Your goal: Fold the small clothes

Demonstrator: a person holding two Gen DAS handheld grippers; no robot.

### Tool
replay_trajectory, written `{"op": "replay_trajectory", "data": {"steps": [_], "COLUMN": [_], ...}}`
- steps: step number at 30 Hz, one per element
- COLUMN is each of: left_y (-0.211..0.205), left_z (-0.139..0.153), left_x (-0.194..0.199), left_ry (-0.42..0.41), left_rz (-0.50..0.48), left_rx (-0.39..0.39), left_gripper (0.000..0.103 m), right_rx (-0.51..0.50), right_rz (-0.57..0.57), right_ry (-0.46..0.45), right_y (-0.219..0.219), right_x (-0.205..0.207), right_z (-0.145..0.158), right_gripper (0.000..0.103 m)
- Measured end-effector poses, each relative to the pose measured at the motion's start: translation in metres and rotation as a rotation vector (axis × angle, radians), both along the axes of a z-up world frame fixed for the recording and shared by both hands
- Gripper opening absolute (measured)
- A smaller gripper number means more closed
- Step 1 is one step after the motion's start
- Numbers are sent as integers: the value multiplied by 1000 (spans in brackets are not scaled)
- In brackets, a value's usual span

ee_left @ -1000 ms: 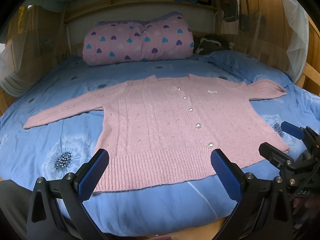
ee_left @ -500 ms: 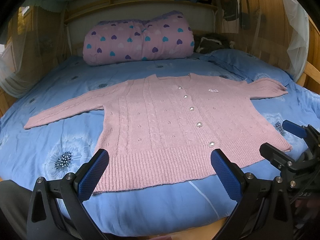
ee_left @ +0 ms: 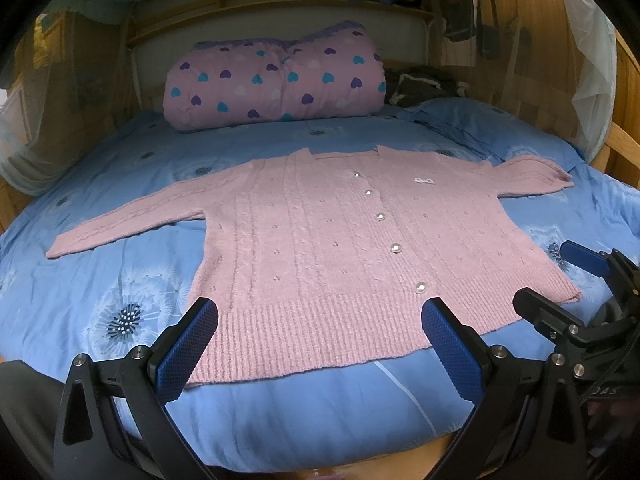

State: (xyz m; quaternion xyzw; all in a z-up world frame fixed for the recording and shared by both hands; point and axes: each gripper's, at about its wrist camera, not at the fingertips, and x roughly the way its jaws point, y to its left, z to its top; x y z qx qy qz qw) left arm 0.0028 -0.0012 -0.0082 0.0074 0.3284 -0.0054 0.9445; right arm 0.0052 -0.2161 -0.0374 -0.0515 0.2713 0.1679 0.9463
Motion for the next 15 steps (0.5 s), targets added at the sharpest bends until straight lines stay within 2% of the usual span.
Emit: {"op": "replay_trajectory", "data": {"steps": [15], "left_y": [-6], "left_z": [0], "left_x": [-2], "left_ry": [3], "left_rz": [-7], "left_rx": [8], "left_gripper": [99], "right_rx": [1], "right_rz": [2], "right_ry": [7], "right_y": [-1], "right_x": [3], "right_z": [0], "right_gripper": [103]}}
